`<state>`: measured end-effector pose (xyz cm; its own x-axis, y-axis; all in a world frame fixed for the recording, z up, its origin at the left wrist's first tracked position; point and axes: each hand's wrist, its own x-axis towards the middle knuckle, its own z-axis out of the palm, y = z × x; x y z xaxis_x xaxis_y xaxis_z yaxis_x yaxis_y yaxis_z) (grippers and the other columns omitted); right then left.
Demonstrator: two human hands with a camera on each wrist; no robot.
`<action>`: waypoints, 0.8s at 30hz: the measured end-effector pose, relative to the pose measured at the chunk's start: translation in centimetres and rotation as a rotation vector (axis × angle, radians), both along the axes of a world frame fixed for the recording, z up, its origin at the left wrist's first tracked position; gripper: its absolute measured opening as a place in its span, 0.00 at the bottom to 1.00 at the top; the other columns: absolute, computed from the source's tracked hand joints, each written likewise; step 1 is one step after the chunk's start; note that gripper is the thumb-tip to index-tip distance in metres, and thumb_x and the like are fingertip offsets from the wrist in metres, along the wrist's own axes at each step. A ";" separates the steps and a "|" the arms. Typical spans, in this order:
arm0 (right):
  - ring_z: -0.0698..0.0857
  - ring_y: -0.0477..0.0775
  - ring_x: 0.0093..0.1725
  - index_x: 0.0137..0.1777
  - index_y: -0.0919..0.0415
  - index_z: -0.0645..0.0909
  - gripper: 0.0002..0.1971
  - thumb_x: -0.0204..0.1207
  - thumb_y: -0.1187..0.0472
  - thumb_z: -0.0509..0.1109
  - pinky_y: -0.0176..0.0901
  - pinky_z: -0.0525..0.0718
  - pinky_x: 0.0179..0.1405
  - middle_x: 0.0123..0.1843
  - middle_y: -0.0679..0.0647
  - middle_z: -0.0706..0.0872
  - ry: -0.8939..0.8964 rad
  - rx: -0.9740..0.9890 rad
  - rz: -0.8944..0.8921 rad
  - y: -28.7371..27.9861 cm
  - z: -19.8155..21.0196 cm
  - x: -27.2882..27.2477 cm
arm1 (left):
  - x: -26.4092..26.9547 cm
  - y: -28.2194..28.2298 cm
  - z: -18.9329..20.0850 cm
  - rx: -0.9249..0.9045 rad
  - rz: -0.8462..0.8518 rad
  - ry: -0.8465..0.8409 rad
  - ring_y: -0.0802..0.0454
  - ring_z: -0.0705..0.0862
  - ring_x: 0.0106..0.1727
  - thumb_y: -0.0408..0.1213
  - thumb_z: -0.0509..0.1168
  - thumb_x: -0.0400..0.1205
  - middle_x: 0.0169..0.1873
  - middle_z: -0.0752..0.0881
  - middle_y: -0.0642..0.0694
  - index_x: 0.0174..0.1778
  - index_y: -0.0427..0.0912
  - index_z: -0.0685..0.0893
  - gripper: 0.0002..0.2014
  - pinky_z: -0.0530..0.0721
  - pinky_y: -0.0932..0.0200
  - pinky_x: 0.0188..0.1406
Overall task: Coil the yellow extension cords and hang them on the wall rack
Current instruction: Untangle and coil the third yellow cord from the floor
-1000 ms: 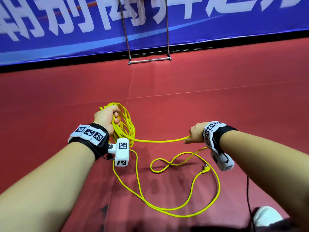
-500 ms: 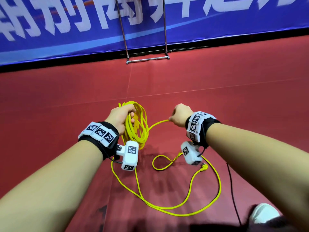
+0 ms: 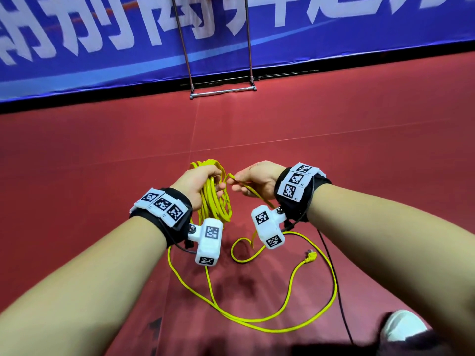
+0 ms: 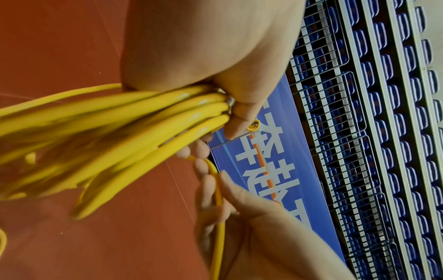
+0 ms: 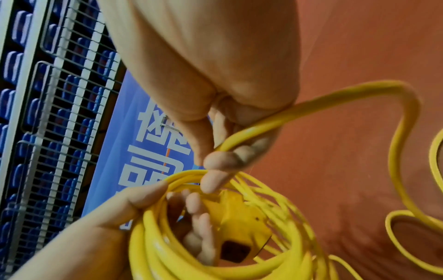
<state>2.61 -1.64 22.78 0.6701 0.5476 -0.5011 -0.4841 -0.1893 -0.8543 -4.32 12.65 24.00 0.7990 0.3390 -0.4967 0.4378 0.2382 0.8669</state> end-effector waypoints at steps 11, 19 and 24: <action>0.81 0.53 0.36 0.63 0.57 0.77 0.12 0.84 0.69 0.58 0.43 0.80 0.35 0.41 0.56 0.83 -0.095 0.038 0.341 -0.4 1.1 -1.4 | -0.5 -0.2 -0.6 0.020 0.086 -0.032 0.48 0.79 0.20 0.27 0.68 0.77 0.27 0.79 0.37 0.44 0.33 0.83 0.02 0.83 0.45 0.41; 0.73 0.49 0.23 0.49 0.66 0.85 0.13 0.87 0.60 0.61 0.38 0.70 0.26 0.24 0.51 0.72 -0.407 0.021 0.334 -1.5 -0.2 -1.0 | -0.1 2.0 -0.7 -0.059 0.204 -0.126 0.52 0.78 0.23 0.31 0.66 0.83 0.20 0.81 0.46 0.39 0.39 0.80 0.07 0.79 0.55 0.33; 0.70 0.47 0.21 0.48 0.65 0.84 0.12 0.86 0.58 0.64 0.39 0.65 0.26 0.22 0.49 0.72 -0.438 0.067 0.093 -0.3 -0.3 -0.7 | -0.3 1.2 -0.7 -0.132 0.071 -0.113 0.54 0.77 0.19 0.40 0.65 0.86 0.23 0.80 0.50 0.39 0.42 0.80 0.10 0.79 0.62 0.25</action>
<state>1.91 -1.94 22.49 0.7578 0.6369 -0.1421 -0.0574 -0.1518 -0.9867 -4.58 13.81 23.28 0.8284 0.3346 -0.4493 0.3178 0.3799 0.8688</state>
